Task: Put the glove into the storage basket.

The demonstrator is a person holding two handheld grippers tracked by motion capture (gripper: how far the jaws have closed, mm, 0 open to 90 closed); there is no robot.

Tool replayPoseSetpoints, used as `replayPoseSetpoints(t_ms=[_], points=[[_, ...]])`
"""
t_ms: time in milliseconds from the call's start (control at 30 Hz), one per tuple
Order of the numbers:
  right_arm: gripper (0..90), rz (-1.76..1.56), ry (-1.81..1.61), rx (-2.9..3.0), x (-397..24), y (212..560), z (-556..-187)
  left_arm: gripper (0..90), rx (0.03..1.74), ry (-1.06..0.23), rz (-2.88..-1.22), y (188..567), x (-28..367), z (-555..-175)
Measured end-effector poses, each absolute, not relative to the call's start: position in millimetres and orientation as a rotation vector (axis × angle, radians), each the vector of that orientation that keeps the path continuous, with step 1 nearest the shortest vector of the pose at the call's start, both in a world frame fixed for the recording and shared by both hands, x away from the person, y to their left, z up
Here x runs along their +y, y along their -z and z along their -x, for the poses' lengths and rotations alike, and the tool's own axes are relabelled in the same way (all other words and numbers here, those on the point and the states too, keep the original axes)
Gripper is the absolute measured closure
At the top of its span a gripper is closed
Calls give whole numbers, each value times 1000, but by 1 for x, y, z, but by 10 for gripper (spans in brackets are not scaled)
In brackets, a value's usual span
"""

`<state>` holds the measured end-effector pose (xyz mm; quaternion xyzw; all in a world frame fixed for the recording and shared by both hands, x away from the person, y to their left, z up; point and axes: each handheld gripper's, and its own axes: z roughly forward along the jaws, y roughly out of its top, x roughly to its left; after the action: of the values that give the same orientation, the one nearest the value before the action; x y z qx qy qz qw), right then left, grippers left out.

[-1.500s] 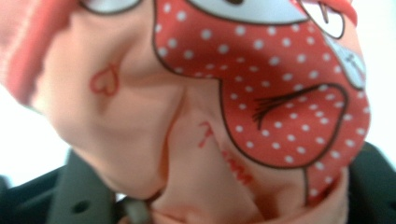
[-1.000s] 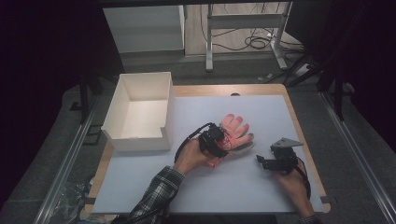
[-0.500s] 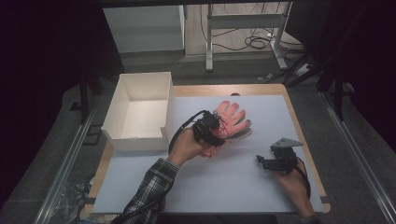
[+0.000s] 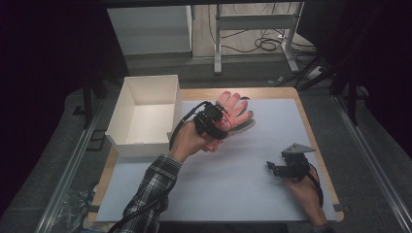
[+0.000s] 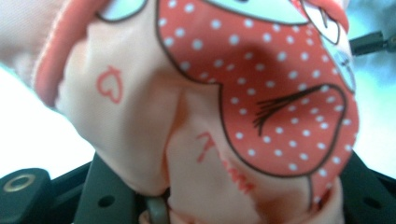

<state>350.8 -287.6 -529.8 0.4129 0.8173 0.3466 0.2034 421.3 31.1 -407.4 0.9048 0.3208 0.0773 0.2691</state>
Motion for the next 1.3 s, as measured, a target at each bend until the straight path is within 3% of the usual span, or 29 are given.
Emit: replayPoseSetpoints(t_ms=[667, 1300], points=[[257, -1151, -967, 2281, -288, 530, -351, 481, 1034, -278, -2382, 364, 67, -447], [257, -1148, -967, 2280, -288, 530, -351, 477, 1283, -425, -2253, 328, 140, -456]])
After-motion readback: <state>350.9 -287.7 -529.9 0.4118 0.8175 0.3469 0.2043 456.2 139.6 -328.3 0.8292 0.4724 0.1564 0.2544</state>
